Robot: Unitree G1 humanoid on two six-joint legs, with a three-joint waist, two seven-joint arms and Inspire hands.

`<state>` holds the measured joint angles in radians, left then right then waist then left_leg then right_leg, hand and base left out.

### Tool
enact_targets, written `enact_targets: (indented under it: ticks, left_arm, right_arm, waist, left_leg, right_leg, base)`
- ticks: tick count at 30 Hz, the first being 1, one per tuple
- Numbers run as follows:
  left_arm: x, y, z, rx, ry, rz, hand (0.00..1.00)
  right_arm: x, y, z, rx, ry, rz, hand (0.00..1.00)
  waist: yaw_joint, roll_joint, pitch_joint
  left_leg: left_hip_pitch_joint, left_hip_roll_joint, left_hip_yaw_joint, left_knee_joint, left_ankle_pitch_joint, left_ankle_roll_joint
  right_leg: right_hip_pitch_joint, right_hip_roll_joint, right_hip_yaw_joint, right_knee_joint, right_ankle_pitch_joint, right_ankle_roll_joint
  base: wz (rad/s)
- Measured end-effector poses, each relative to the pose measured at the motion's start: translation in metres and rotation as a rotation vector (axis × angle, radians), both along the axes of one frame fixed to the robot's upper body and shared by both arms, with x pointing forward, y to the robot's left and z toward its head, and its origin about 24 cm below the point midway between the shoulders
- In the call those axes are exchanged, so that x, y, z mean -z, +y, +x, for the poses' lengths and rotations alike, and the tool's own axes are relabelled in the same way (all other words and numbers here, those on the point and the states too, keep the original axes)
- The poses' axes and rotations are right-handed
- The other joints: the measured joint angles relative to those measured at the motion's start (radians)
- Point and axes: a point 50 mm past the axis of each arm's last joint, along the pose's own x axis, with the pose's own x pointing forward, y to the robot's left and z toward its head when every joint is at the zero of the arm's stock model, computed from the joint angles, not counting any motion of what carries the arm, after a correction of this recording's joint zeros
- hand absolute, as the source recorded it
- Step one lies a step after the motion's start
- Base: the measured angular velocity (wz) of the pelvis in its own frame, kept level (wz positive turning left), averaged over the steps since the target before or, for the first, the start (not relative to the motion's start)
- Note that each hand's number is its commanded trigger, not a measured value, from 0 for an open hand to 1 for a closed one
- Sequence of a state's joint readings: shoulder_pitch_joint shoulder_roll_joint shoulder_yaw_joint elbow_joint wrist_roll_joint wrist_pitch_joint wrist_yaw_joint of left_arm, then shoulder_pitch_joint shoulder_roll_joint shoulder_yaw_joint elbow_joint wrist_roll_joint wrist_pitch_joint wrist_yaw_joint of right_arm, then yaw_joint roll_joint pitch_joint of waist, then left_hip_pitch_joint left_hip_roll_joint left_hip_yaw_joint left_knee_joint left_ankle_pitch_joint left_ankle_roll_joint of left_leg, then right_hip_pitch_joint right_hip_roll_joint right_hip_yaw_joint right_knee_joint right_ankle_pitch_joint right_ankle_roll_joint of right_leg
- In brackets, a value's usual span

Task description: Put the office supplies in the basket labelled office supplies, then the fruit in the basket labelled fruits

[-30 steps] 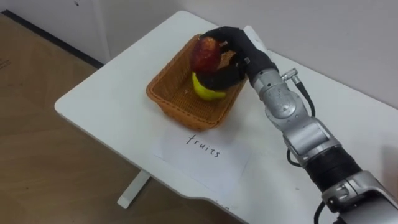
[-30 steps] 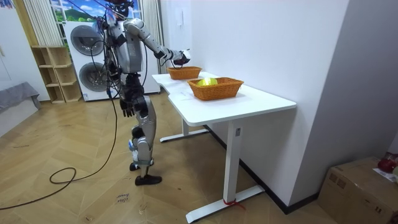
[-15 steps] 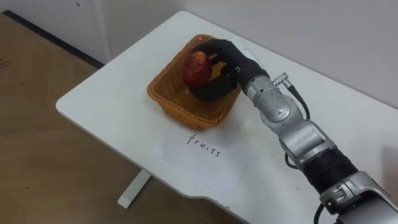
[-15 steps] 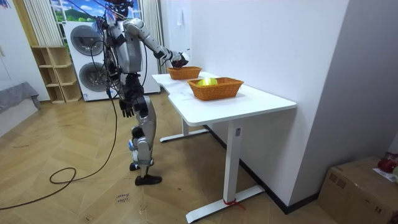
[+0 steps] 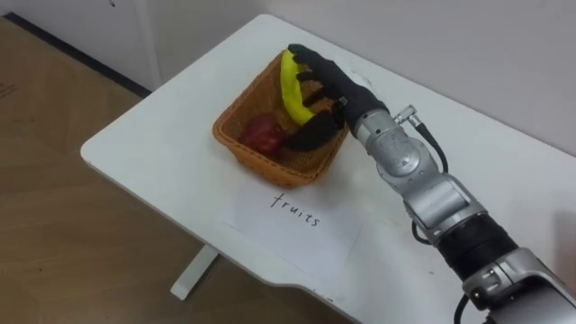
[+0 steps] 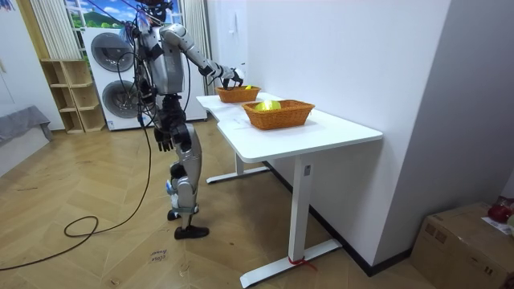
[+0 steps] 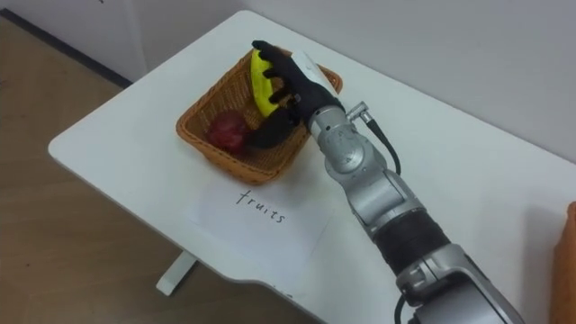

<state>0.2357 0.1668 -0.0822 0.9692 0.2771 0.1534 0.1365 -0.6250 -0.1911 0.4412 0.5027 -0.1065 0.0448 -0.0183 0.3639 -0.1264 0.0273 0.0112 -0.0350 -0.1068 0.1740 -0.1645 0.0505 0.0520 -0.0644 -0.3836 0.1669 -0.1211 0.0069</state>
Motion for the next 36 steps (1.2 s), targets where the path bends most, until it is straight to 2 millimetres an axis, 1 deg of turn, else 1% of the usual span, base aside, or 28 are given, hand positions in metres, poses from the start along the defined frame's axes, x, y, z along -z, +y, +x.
enact_targets:
  ticks: [13, 22, 25, 27, 30, 34, 36]
  left_arm:
    - [0.0, 0.0, 0.0, 0.0, -0.001, 0.0, 0.0]
    - [-0.002, 0.004, 0.006, 0.005, -0.019, 0.007, 0.0]
    - [-0.002, 0.003, 0.008, 0.007, -0.022, -0.005, 0.0]
    - [-0.002, 0.003, 0.008, 0.009, -0.02, -0.012, 0.0]
    - [-0.002, 0.003, 0.012, 0.011, -0.02, -0.028, 0.0]
    - [-0.002, 0.003, 0.015, 0.009, -0.022, -0.037, 0.0]
    - [-0.002, 0.003, 0.014, -0.014, -0.023, -0.045, 0.0]
  right_arm:
    - [0.0, 0.0, 0.0, 0.0, 0.0, 0.0, 0.0]
    - [-0.001, -0.001, 0.0, 0.002, -0.011, -0.021, 0.0]
    - [-0.003, -0.004, 0.001, 0.014, -0.019, -0.013, 0.0]
    - [-0.007, -0.007, 0.003, 0.035, -0.037, -0.003, 0.0]
    - [-0.01, -0.015, 0.004, 0.066, -0.059, -0.013, 0.0]
    - [-0.011, -0.024, 0.006, 0.086, -0.076, -0.051, 0.0]
    - [-0.016, -0.031, 0.008, 0.114, -0.101, -0.072, 0.0]
  waist:
    - [0.0, 0.002, 0.0015]
    - [-0.007, 0.004, 0.0009]
    - [-0.018, 0.011, 0.0024]
    - [-0.029, 0.014, -0.0005]
    - [-0.032, 0.011, -0.0045]
    - [-0.035, 0.01, -0.0062]
    - [-0.04, 0.012, -0.0075]
  left_leg:
    - [0.0, 0.0, 0.0, 0.001, 0.0, 0.0]
    - [0.002, -0.001, 0.0, 0.006, 0.0, 0.0]
    - [0.013, -0.003, 0.0, 0.005, 0.0, 0.001]
    - [0.016, -0.005, 0.0, 0.004, -0.001, 0.001]
    - [0.017, -0.007, 0.0, 0.01, -0.001, 0.002]
    - [0.023, -0.009, 0.006, 0.014, 0.0, 0.002]
    - [0.031, -0.009, 0.017, 0.014, -0.001, 0.003]
  right_leg:
    - [0.0, 0.0, 0.0, 0.0, 0.0, 0.0]
    - [0.005, -0.003, -0.002, 0.0, 0.0, 0.0]
    - [0.015, -0.004, 0.0, 0.0, 0.0, 0.0]
    - [0.019, -0.006, 0.0, 0.001, -0.002, 0.002]
    - [0.02, -0.007, 0.001, 0.002, -0.002, 0.003]
    - [0.023, -0.008, 0.016, 0.002, -0.002, 0.003]
    - [0.023, -0.011, 0.025, 0.004, -0.002, 0.003]
  base:
    - [0.0]
    - [0.0]
    - [0.0]
    - [0.0]
    - [0.0]
    - [-0.04]
    - [-0.12]
